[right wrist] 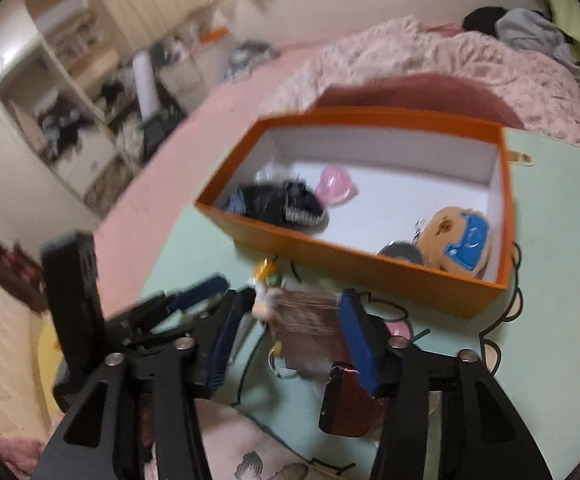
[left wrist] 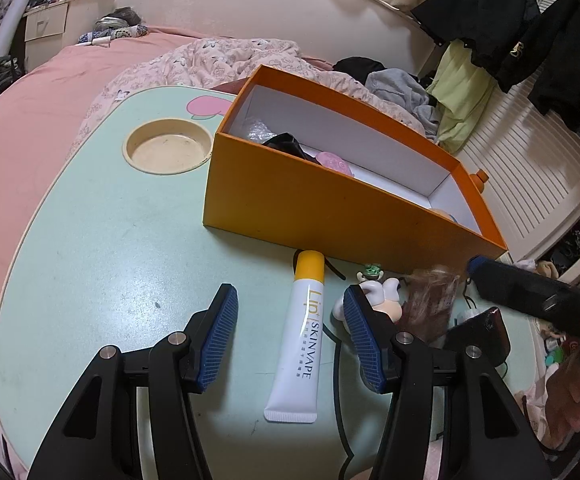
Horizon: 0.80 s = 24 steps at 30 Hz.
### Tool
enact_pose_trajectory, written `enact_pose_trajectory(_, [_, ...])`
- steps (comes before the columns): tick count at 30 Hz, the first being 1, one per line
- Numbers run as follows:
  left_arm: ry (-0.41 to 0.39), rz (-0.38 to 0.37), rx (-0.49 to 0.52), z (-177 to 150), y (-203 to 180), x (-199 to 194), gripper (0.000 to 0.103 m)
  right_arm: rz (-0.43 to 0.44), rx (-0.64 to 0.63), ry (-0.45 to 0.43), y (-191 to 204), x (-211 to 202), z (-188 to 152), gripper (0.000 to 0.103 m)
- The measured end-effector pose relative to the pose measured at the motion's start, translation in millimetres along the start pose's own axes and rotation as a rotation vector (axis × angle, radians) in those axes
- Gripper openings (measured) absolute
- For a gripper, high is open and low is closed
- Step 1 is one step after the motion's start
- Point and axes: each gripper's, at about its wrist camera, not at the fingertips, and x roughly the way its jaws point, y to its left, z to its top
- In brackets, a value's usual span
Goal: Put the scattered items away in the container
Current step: 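Grasp the brown card box with the right gripper, place it on the table, then grasp the pink heart with the left gripper, set it on the table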
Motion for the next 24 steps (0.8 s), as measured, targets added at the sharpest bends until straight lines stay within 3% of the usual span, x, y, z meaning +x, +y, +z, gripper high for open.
enact_pose_trajectory(3, [0.000,0.000,0.000,-0.2,0.0,-0.1,0.056,0.002,0.060,-0.112,-10.9,-16.9,-10.6,0.063])
enact_pose_trajectory(7, [-0.001,0.000,0.000,-0.3,-0.1,-0.3,0.056,-0.063,0.105,-0.211,-18.6,-33.0,-30.3,0.074])
enact_pose_trajectory(10, [-0.016,-0.004,0.003,-1.1,-0.4,-4.0,0.056,-0.104,0.146,-0.264,-21.8,-43.1,-45.8,0.075])
enact_pose_trajectory(17, [-0.118,-0.027,0.036,4.9,-6.0,-27.6,0.056,-0.138,0.084,-0.191,-12.2,-38.0,-60.0,0.078])
enact_pose_trajectory(21, [-0.109,-0.017,0.082,27.9,-17.2,-36.1,0.056,-0.133,0.061,-0.199,-7.9,-38.2,-62.1,0.078])
enact_pose_trajectory(24, [-0.075,0.038,0.133,66.0,-31.8,-37.6,0.056,-0.115,0.079,-0.189,-11.7,-35.7,-63.1,0.078])
